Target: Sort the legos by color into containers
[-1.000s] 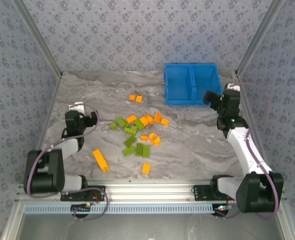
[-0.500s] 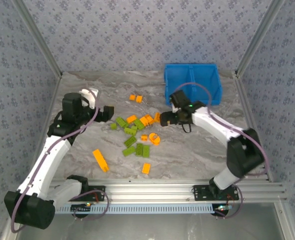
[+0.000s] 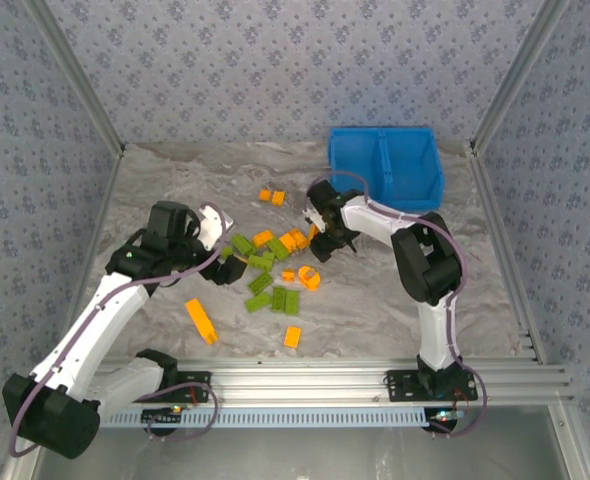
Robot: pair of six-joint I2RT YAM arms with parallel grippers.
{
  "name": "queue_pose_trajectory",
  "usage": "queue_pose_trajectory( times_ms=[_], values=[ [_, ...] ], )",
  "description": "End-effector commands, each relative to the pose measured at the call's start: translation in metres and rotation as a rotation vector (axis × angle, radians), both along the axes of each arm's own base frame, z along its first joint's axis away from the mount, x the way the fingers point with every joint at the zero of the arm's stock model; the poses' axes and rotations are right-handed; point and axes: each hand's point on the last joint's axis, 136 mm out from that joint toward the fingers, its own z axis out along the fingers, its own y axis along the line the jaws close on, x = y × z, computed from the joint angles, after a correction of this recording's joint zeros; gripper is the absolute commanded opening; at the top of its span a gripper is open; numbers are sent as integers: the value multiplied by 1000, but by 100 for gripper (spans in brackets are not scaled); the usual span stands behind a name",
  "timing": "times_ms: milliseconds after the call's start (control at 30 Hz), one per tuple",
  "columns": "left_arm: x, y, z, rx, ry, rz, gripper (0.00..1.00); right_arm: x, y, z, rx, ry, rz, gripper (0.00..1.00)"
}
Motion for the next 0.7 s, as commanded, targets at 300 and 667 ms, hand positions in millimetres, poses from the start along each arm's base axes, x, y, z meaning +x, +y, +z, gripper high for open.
queue_pose_trajectory(
  times_ms=[300,667],
  values=[
    [-3,-8,14,-44,-90,-58,99,-11,12,7,103,50,15,25],
    [9,-3,25,-74,-143,23,99,34,-14,167,513,-438,-349,24]
  ],
)
